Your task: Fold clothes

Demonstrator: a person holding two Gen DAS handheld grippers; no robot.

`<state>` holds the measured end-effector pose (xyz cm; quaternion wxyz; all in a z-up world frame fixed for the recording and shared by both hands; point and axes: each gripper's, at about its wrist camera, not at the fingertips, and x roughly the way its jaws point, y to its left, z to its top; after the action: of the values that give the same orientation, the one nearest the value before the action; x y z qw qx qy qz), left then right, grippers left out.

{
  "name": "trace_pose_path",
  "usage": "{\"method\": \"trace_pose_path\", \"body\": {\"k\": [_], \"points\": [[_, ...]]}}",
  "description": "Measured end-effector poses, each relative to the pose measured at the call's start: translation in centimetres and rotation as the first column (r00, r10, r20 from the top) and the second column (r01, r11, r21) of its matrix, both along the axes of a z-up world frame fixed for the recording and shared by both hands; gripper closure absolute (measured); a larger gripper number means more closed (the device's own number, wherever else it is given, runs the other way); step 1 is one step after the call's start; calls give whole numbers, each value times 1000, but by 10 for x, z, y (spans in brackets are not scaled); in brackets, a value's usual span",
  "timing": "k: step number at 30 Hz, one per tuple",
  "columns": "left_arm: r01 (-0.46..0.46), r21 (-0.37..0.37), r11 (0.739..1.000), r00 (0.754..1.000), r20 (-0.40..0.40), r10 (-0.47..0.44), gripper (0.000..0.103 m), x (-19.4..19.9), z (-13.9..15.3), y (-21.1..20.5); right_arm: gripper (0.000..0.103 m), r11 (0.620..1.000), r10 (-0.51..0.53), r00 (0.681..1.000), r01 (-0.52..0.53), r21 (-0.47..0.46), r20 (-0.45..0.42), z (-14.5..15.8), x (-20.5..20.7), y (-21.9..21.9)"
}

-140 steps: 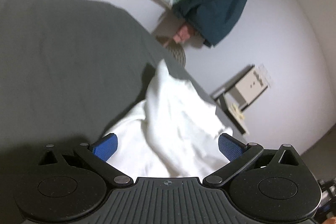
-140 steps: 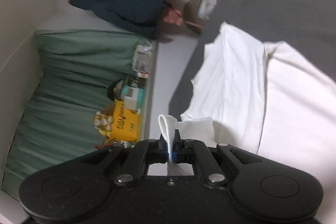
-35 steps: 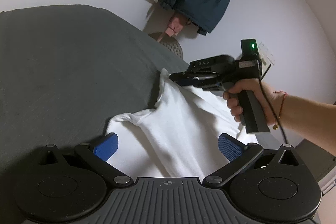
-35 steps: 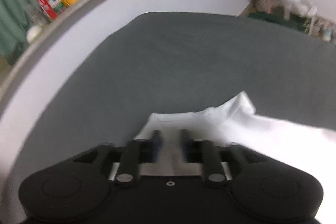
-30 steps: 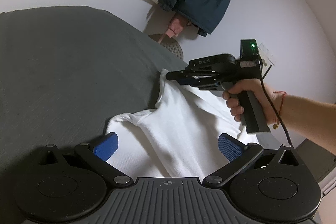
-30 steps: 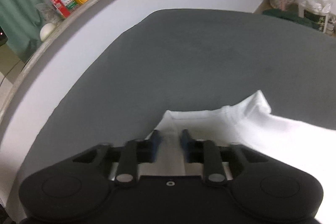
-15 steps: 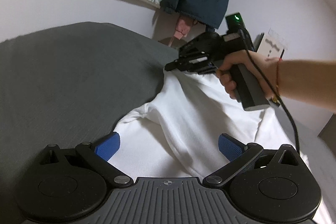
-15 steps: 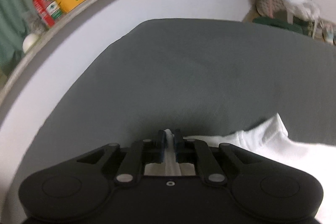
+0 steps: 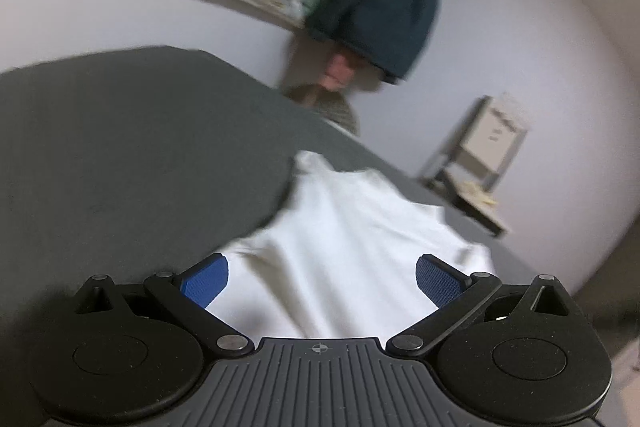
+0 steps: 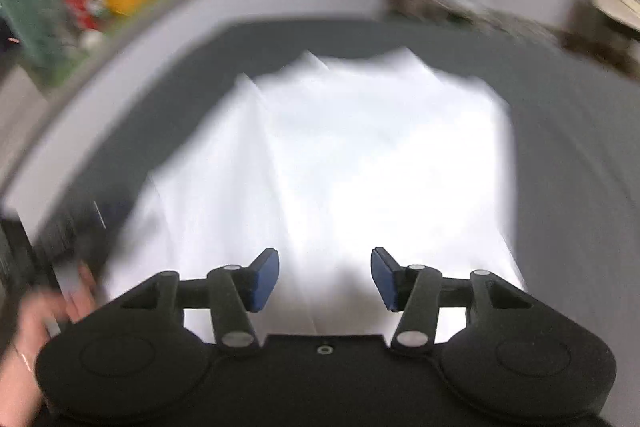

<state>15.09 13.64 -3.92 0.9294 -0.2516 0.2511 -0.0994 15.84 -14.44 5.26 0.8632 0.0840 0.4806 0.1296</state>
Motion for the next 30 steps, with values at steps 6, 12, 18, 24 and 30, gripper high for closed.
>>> {"method": "trace_pose_path", "body": {"k": [6, 12, 18, 24, 30], "points": [[162, -14, 987, 987, 0, -162, 0, -8, 24, -18, 53, 903, -372, 918, 392, 177, -138, -29, -137, -58], [175, -29, 984, 984, -38, -176, 0, -22, 20, -24, 53, 755, -500, 838, 546, 364, -219, -75, -161, -76], [131, -69, 989, 988, -69, -136, 0, -8, 7, -11, 75, 741, -481, 839, 544, 394, -256, -94, -154, -62], [139, -106, 985, 985, -91, -149, 0, 5, -3, -12, 85, 772, -429, 881, 472, 425, -199, -97, -166, -50], [161, -53, 986, 982, -91, -165, 0, 4, -1, -20, 97, 641, -452, 870, 469, 608, -194, -80, -184, -57]]}}
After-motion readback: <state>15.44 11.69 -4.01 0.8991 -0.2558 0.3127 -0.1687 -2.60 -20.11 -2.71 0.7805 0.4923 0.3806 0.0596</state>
